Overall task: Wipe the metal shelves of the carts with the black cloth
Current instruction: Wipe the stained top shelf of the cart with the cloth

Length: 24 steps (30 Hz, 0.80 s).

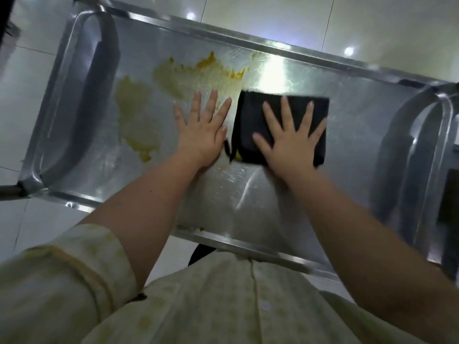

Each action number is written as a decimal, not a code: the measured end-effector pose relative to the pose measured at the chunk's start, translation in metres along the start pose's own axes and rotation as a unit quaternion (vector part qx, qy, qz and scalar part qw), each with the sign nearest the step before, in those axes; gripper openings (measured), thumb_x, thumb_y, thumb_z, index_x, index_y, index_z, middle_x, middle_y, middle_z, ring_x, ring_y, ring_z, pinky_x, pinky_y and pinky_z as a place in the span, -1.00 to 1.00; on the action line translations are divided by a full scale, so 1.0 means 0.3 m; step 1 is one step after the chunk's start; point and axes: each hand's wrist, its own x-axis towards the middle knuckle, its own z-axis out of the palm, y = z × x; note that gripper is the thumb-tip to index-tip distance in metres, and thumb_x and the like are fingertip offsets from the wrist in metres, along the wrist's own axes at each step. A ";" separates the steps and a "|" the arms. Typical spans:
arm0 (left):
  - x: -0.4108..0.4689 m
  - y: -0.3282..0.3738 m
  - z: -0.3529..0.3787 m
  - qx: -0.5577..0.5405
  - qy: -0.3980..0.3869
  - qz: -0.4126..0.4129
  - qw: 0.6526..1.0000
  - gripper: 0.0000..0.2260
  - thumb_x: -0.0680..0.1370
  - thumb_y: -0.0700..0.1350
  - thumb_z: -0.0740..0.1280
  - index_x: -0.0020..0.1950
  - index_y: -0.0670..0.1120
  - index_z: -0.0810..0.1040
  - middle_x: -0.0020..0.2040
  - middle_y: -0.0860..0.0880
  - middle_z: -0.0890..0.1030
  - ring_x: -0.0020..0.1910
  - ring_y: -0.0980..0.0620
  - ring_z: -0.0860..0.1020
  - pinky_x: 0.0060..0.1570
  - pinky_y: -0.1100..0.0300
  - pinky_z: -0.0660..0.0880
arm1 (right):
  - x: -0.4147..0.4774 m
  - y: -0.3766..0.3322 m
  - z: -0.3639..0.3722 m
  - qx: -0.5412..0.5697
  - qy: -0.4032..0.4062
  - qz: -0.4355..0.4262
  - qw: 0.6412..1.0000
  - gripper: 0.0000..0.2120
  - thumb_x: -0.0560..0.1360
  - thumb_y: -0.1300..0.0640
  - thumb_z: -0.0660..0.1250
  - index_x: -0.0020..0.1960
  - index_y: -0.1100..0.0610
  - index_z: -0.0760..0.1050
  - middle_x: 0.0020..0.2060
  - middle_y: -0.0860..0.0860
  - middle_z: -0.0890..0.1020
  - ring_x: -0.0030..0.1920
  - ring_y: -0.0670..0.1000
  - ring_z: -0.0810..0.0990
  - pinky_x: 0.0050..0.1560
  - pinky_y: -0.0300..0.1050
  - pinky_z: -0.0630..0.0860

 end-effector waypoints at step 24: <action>-0.159 -0.257 0.025 -0.041 0.044 -0.042 0.997 -0.50 0.67 0.16 -0.11 0.61 0.19 -0.11 0.63 0.05 -0.10 0.60 -0.11 -0.14 0.45 -0.36 -0.24 | 0.184 -0.193 -0.038 -0.028 0.002 -0.017 0.999 -0.33 0.55 -0.41 -0.17 0.59 -0.21 -0.16 0.61 -0.02 -0.12 0.55 0.36 -0.18 0.46 0.42 -0.20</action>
